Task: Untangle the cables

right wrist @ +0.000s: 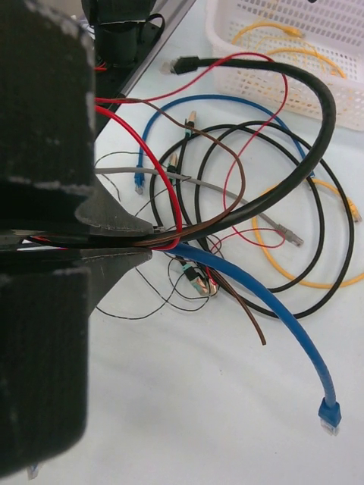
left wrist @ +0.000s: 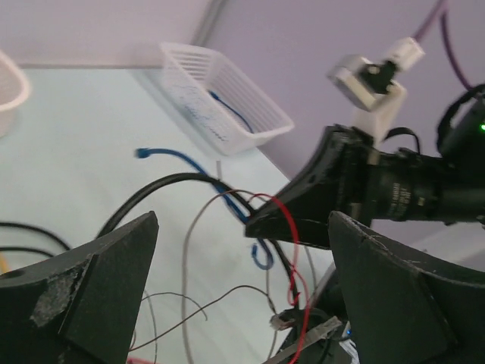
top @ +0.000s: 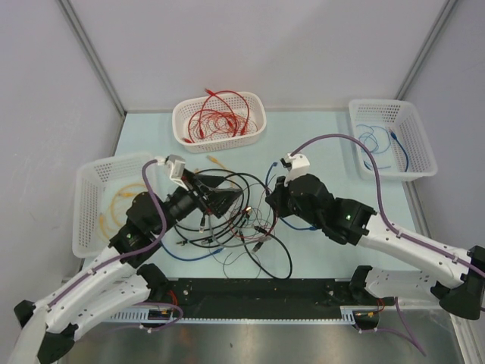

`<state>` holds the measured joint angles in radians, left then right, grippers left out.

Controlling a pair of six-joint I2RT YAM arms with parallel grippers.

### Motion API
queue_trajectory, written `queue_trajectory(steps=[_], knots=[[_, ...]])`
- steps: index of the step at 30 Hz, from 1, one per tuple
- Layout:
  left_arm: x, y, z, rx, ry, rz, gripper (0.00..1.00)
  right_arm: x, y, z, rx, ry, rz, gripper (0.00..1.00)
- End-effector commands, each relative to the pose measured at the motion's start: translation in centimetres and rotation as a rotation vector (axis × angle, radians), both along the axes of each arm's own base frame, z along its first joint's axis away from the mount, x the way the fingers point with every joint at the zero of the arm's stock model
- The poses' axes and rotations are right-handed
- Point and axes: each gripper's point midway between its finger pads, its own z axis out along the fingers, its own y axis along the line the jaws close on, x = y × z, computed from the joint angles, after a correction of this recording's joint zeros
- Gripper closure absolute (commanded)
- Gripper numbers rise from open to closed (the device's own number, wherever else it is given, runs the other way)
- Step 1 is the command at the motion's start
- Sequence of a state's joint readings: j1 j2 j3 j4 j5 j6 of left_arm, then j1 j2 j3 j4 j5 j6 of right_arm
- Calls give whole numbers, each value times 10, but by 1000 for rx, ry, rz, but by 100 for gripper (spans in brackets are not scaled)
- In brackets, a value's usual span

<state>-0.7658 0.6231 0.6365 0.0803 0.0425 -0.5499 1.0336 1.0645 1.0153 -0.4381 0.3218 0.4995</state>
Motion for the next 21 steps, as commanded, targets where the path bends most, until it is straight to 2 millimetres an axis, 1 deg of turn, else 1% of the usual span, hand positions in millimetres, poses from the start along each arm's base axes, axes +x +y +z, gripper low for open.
queue_trajectory(steps=[1, 2, 3, 4, 5, 6, 8, 12, 15, 16, 17, 18, 19, 21], knots=[[-23, -35, 30, -19, -126, -239, 2, 0, 9, 11, 37, -16, 21, 100], [-28, -41, 28, -16, -125, -286, 3, 0, 10, 9, 31, -11, 22, 100], [-27, -48, 20, -3, -106, -314, 4, 1, 11, 8, 29, -9, 23, 100], [-29, -51, 19, -8, -101, -333, 4, 1, 12, 7, 30, -7, 26, 100], [-35, -56, 17, -3, -96, -375, 5, 1, 13, 6, 29, -4, 27, 100], [-35, -61, 11, 7, -83, -391, 6, 1, 13, 6, 29, -1, 29, 100], [-38, -66, 5, 26, -75, -415, 7, 1, 15, 6, 34, -2, 33, 100], [-34, -72, -18, 96, -47, -420, 14, 1, 16, 8, 45, -5, 38, 100], [-35, -75, -23, 97, -49, -428, 20, 0, 18, 8, 51, 0, 45, 100], [-34, -76, -22, 91, -55, -428, 23, 0, 20, 8, 51, 2, 47, 100], [-34, -77, -23, 90, -51, -429, 30, -1, 20, 7, 52, 5, 47, 100], [-32, -79, -25, 91, -45, -431, 34, -1, 21, 7, 52, 6, 49, 100], [-32, -81, -26, 92, -44, -438, 45, -2, 22, 7, 52, 7, 55, 100], [-26, -84, -27, 108, -34, -424, 61, -3, 23, 7, 53, 7, 56, 100]])
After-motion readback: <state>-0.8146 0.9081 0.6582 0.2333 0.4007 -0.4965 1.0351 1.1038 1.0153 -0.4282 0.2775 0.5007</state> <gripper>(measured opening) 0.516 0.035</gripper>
